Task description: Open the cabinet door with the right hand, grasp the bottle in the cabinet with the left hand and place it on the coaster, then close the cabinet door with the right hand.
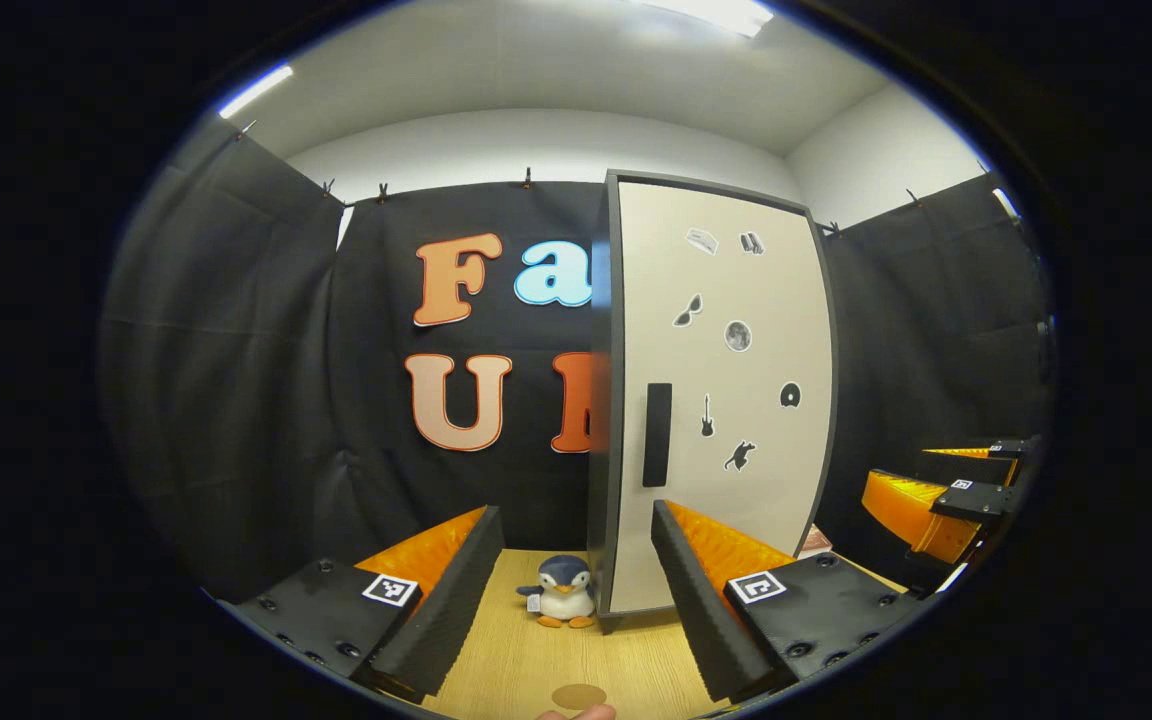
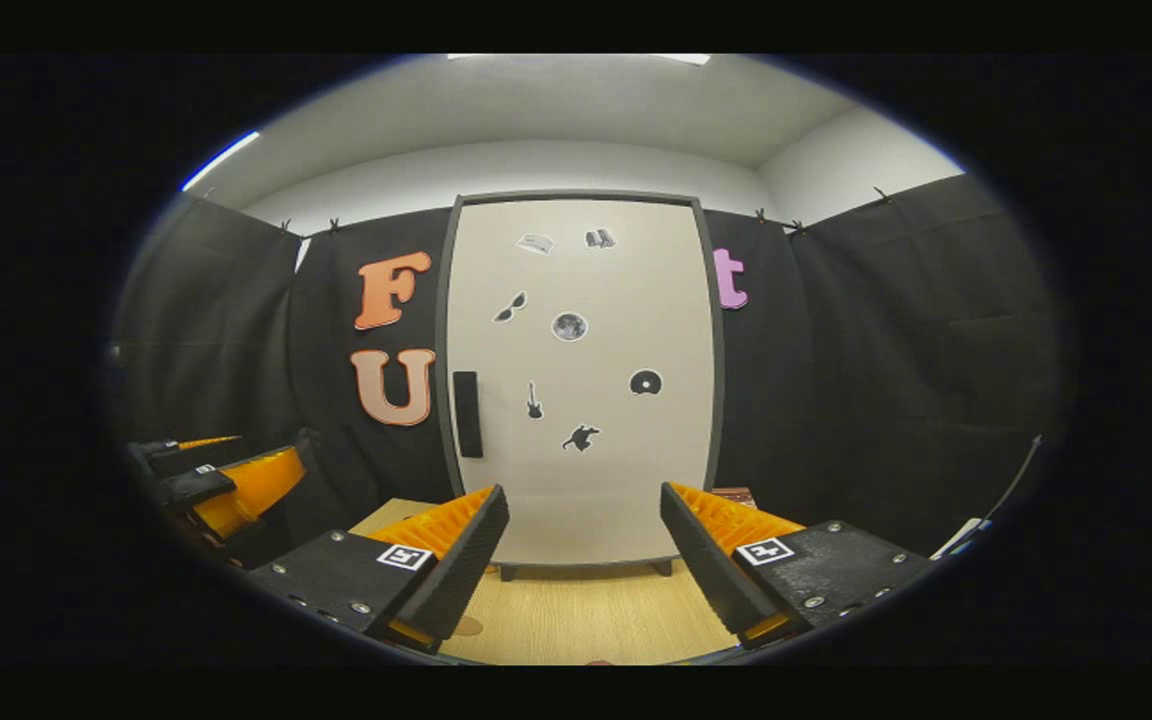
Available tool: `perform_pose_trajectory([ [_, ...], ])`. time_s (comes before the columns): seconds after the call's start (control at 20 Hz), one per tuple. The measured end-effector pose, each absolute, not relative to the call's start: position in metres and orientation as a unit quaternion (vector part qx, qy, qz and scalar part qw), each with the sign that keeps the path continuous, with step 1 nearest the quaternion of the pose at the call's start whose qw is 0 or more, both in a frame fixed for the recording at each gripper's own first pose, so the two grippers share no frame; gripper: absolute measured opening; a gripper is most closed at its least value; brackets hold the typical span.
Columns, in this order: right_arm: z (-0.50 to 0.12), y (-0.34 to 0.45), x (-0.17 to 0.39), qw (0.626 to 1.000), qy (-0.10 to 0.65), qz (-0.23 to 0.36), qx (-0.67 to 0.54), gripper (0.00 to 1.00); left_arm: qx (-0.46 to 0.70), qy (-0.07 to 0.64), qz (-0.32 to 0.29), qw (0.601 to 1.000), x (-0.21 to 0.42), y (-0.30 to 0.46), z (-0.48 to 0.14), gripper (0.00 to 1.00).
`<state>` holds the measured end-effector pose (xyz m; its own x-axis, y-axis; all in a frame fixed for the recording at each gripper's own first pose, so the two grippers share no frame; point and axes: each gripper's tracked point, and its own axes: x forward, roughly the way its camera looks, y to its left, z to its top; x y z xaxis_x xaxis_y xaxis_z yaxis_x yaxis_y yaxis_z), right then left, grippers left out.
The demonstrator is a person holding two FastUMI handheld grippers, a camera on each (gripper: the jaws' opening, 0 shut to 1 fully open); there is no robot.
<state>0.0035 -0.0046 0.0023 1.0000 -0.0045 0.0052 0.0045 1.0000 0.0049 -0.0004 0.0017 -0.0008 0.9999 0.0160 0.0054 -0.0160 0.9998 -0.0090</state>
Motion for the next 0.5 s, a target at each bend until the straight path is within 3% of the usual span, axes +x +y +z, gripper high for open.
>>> perform_pose_trajectory([
  [0.5, 0.0028, -0.0003, 0.0069, 1.000, -0.003, 0.001, 0.001, 0.95, -0.003, -0.003, 0.010, 1.000, 0.0019, 0.0064, 0.0000, 0.97],
])
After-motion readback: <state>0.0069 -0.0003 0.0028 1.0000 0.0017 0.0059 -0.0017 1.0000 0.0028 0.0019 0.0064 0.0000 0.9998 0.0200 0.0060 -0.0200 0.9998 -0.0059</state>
